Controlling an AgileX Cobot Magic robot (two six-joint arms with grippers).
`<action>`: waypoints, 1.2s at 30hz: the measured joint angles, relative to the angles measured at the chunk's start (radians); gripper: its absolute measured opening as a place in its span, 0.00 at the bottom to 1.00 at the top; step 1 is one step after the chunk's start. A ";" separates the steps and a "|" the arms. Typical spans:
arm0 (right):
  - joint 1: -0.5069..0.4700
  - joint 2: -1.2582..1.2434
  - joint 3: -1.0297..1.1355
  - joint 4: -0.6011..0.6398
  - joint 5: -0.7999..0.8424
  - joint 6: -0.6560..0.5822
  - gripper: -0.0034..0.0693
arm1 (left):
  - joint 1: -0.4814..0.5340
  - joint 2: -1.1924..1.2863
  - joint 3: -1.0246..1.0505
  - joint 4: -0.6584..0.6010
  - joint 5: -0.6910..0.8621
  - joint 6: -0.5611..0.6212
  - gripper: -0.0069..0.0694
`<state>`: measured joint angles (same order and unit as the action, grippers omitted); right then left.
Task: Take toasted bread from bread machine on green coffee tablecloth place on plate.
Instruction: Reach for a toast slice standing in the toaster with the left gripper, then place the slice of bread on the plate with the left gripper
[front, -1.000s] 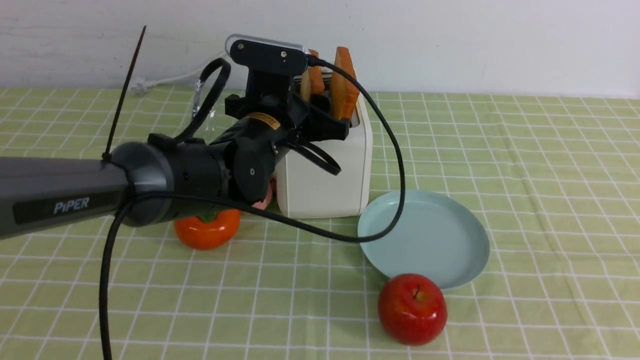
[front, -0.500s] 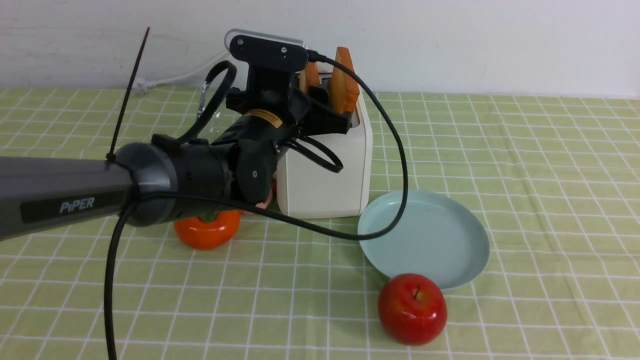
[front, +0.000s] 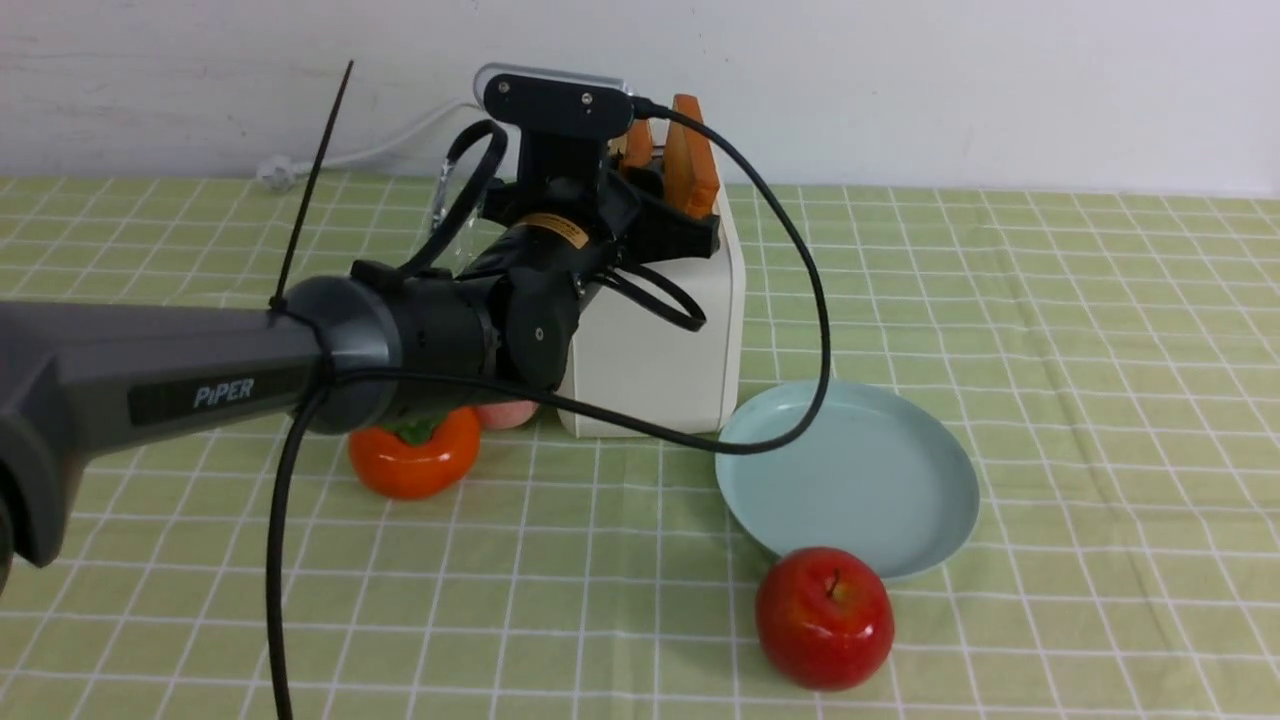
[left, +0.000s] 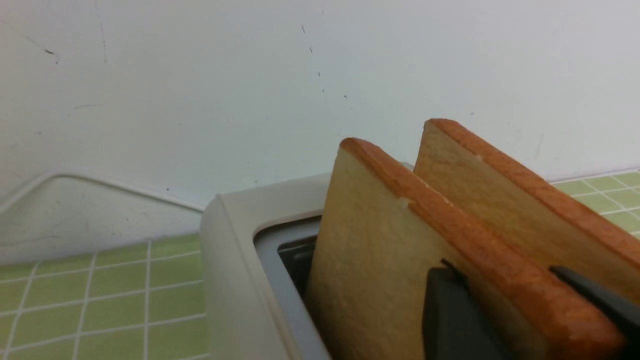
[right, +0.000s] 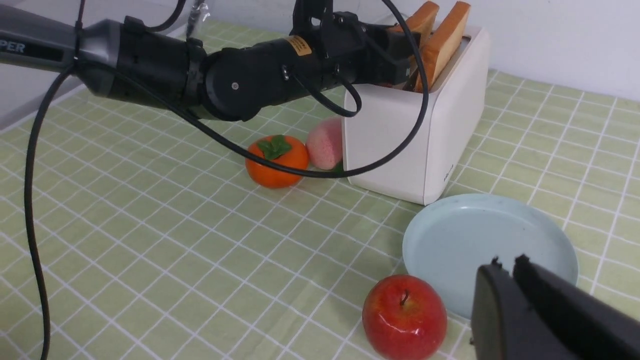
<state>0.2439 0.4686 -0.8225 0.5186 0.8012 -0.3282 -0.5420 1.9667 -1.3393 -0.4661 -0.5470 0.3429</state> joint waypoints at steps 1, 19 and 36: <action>0.000 0.000 0.000 0.004 0.000 0.000 0.10 | 0.000 0.000 0.000 -0.003 -0.003 0.018 0.26; 0.000 0.000 0.000 0.022 -0.003 0.000 0.09 | 0.000 -0.233 0.000 -0.081 -0.035 0.104 0.22; 0.000 -0.002 0.000 0.026 0.014 -0.023 0.04 | -0.001 -0.561 -0.004 -0.198 1.073 -0.093 0.22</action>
<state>0.2439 0.4667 -0.8225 0.5441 0.8151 -0.3511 -0.5429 1.4061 -1.3434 -0.6639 0.5256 0.2497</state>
